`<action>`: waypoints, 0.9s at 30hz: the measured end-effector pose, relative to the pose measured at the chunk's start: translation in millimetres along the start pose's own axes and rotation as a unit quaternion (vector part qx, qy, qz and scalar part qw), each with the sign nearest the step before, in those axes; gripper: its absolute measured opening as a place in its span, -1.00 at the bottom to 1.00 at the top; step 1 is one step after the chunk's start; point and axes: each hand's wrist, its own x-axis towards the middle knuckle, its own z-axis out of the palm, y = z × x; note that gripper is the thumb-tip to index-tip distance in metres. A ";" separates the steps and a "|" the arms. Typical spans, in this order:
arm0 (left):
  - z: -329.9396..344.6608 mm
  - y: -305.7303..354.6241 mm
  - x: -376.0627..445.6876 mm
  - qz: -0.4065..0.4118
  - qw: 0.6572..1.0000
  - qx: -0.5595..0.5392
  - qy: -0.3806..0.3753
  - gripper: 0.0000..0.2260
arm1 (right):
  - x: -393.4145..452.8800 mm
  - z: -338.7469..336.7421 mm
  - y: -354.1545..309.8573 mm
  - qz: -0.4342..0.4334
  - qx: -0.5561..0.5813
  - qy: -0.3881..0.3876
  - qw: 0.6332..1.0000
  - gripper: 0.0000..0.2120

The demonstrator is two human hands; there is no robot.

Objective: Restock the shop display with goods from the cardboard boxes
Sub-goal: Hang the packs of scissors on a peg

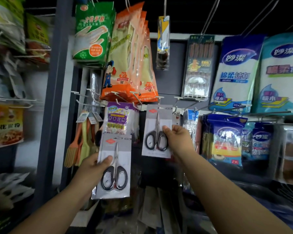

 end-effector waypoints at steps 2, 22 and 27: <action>-0.8 -0.8 0.1 0.003 1.000 -0.006 -0.004 -0.90 | 10.1 4.6 -6.1 0.011 0.023 0.009 1.000 -0.74; 1.8 -6.1 7.4 0.009 0.999 -0.010 -0.043 -0.85 | 52.6 19.8 10.7 0.047 -0.074 0.070 0.994 -0.85; -6.6 -4.0 12.7 -0.001 0.999 -0.020 -0.047 -0.81 | 74.5 27.7 22.5 0.092 -0.083 0.070 0.990 -0.64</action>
